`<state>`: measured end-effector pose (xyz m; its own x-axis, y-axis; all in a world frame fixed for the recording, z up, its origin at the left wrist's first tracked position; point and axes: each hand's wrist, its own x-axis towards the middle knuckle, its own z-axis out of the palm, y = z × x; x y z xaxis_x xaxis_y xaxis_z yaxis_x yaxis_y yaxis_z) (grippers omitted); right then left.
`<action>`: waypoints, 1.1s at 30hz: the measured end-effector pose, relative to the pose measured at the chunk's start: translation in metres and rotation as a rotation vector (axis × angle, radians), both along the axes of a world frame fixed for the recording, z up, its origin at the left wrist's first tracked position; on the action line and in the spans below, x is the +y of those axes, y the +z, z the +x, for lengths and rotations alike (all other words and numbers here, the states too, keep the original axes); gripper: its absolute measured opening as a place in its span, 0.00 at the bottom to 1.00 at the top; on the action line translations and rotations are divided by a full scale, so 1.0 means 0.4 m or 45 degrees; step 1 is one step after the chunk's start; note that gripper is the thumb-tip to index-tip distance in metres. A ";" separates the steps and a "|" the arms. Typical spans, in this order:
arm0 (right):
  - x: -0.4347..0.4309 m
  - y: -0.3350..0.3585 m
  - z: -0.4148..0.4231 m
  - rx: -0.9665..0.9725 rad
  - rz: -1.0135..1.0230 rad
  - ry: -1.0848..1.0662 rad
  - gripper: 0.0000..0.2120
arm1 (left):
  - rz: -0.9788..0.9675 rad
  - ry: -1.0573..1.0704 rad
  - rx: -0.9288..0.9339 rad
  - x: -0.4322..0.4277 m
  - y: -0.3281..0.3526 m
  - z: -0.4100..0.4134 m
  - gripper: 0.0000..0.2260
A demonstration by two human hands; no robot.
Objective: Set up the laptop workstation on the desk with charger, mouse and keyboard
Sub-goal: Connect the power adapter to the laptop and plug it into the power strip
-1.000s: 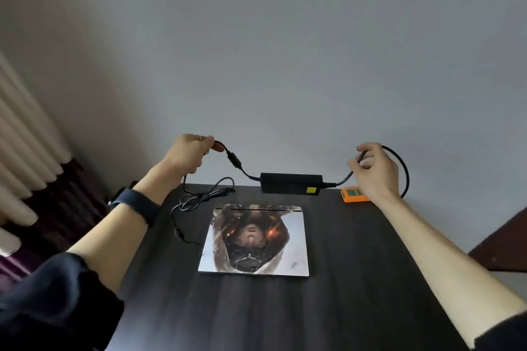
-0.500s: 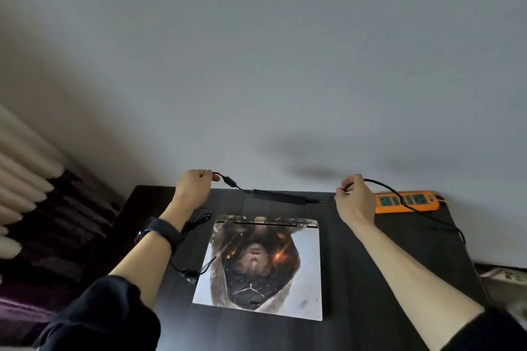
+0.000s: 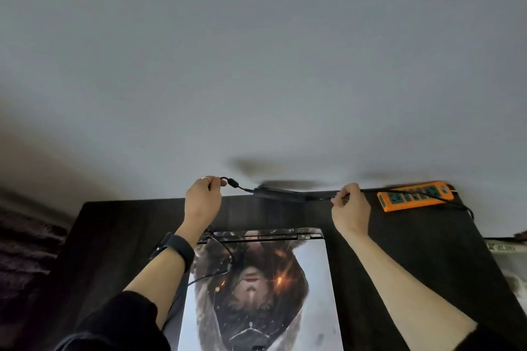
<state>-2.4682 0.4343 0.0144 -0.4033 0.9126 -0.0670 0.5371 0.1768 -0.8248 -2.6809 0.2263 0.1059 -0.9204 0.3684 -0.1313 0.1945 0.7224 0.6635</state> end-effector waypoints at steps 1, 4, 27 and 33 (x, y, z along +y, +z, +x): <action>-0.009 -0.019 0.001 -0.019 -0.021 -0.028 0.14 | -0.052 -0.068 0.019 -0.011 -0.027 -0.001 0.14; -0.053 -0.090 0.009 -0.059 -0.064 -0.122 0.15 | -0.234 -0.219 0.033 -0.064 -0.133 0.009 0.13; -0.173 -0.197 0.025 -0.325 -0.408 0.253 0.32 | -0.399 -0.123 -0.373 -0.228 -0.331 -0.080 0.36; -0.182 -0.221 0.024 -0.484 -0.299 0.354 0.30 | -0.757 -0.386 -0.221 -0.262 -0.378 -0.071 0.37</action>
<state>-2.4585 0.3616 -0.0742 -0.5356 0.7173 -0.4456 0.7653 0.1893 -0.6152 -2.7093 0.1214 -0.0452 -0.7356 0.4256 -0.5271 0.3718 0.9040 0.2111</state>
